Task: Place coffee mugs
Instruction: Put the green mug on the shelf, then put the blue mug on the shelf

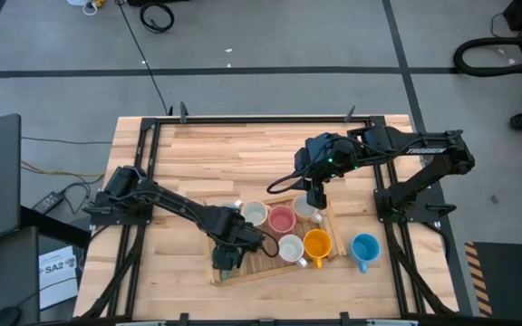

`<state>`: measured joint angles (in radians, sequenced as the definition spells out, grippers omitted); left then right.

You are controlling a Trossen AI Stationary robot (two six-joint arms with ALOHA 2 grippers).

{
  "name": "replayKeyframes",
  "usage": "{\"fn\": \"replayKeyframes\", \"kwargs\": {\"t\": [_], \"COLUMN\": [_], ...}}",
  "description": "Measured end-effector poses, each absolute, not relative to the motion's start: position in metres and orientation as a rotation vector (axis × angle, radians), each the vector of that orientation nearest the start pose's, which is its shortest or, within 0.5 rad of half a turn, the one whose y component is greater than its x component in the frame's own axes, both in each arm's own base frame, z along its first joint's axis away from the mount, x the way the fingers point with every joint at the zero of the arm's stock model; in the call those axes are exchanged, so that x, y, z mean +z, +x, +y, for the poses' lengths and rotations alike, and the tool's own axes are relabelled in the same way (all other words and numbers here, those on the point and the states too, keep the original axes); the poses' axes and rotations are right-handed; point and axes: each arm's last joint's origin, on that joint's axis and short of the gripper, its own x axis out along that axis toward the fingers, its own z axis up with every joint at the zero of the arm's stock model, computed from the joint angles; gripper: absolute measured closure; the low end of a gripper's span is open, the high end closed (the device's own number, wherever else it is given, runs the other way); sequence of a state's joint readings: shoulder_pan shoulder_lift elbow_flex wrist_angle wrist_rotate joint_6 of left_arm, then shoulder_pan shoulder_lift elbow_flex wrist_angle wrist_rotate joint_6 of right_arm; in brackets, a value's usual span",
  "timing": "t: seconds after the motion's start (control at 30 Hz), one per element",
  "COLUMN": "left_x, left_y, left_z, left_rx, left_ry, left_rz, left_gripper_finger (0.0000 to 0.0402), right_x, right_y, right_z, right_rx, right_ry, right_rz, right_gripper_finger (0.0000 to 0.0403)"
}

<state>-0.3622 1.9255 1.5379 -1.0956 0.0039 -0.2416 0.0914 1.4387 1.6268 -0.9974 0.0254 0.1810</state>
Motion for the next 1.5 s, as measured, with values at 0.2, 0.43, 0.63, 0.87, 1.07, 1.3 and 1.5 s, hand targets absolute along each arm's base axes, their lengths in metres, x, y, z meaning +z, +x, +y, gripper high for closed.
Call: {"fn": "replayKeyframes", "kwargs": {"t": [0.2,0.43,0.63,0.87,1.07,1.3,1.5], "left_x": [0.218,0.218,0.218,0.218,0.218,0.218,0.218], "left_y": [0.346,0.346,0.346,0.347,0.348,0.348,0.348], "left_z": [-0.131,-0.131,-0.131,-0.132,-0.132,-0.132,-0.132], "left_rx": [-0.113,-0.115,-0.114,-0.116,-0.118,-0.117,-0.113], "left_ry": [0.066,0.064,0.063,0.06,0.058,0.058,0.054], "left_rz": [1.486,1.48,1.48,1.475,1.465,1.463,1.462], "left_gripper_finger": [0.0347,0.0343,0.0332,0.0278,0.0232,0.0216,0.0216], "right_x": [0.4,0.4,0.4,0.4,0.394,0.399,0.412], "right_y": [0.28,0.28,0.28,0.28,0.274,0.245,0.211], "right_z": [0.025,0.025,0.025,0.025,0.024,0.023,0.026], "right_rx": [-0.011,-0.011,-0.011,-0.011,-0.011,-0.063,-0.155], "right_ry": [0.124,0.124,0.124,0.123,0.098,0.119,0.169], "right_rz": [0.811,0.811,0.811,0.814,0.897,0.998,0.989], "right_gripper_finger": [0.0246,0.0246,0.0246,0.0246,0.0246,0.0246,0.0246]}}
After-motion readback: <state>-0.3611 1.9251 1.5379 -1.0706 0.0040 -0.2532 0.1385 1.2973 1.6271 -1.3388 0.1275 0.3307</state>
